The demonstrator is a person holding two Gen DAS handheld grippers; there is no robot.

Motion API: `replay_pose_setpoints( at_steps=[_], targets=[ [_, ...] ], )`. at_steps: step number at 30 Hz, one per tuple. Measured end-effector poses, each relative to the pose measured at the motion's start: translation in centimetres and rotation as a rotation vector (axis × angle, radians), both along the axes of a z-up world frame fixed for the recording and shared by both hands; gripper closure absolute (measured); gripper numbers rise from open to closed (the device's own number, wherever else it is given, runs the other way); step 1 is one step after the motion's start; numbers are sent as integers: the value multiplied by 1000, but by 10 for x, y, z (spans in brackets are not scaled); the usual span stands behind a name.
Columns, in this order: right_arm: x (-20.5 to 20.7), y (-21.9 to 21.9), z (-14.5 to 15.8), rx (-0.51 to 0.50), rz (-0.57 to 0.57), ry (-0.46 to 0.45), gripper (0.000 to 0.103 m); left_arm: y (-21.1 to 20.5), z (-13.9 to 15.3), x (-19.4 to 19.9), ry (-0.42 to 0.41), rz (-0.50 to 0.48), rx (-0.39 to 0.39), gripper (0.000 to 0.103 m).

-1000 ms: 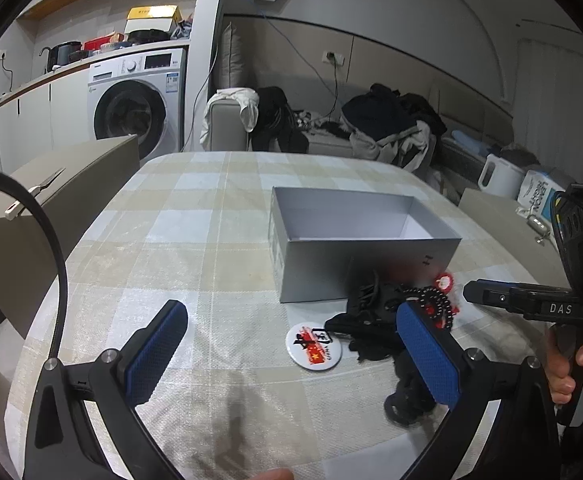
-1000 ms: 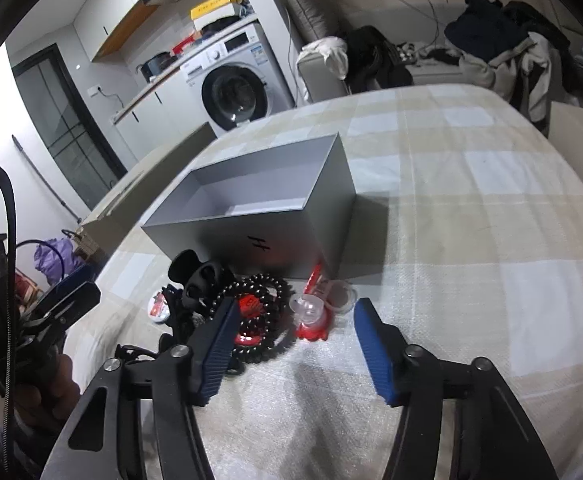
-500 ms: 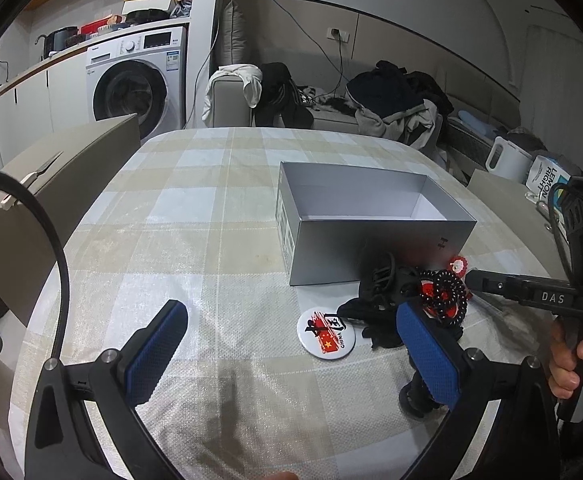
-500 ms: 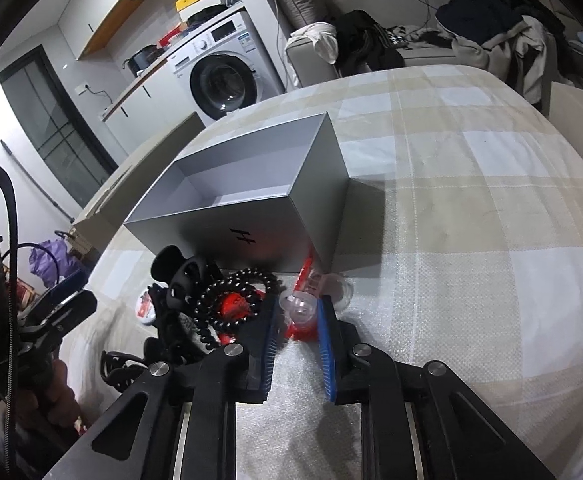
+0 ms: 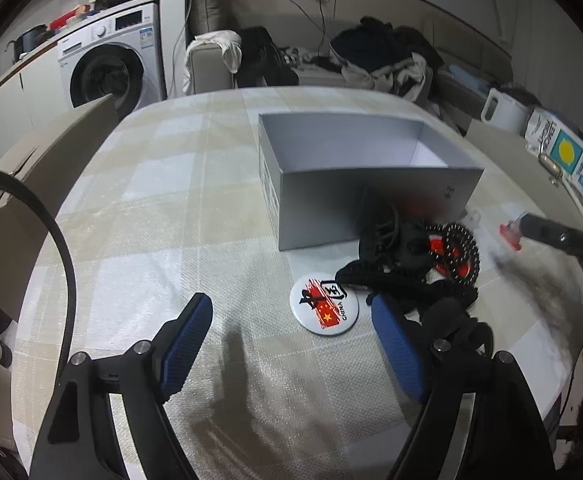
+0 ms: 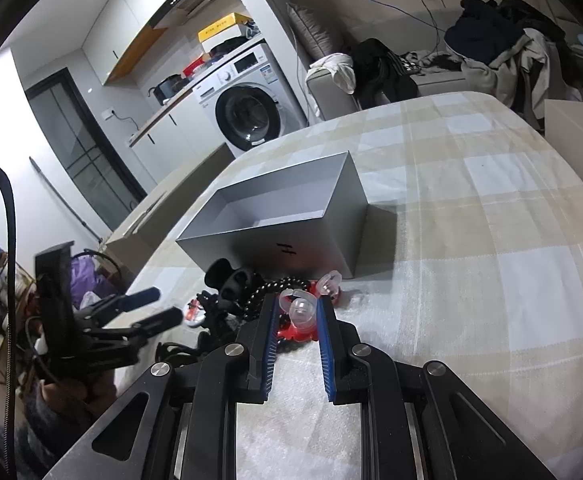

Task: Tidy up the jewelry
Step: 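Reach the right gripper to the red-and-clear hair clip and close on it, then grasp the white round CHINA badge with the left gripper while the right gripper holds the clip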

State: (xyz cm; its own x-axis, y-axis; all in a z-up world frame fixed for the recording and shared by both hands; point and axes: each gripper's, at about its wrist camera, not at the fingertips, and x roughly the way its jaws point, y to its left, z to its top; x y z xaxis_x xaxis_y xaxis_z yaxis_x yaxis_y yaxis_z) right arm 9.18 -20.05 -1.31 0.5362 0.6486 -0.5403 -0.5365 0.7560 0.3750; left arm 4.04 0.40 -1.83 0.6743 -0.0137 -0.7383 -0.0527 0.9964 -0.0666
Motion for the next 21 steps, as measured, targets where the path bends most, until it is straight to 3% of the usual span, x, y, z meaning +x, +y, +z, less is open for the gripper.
replay_pose_setpoints(
  at_steps=[7,12,14,21],
  targets=[
    [0,-3,3,2,-1,-7,85,-16,-8,12,79,-74,95,56],
    [-1,-4,5,10,2,-11,85,-15,-6,12,95,-108,87,57],
    [0,-3,5,12,4,-12,85,-12,-5,12,94,-137,46,68],
    [2,-1,1,2,5,0,85,-12,-4,-4,81,-128,66,68]
  ],
)
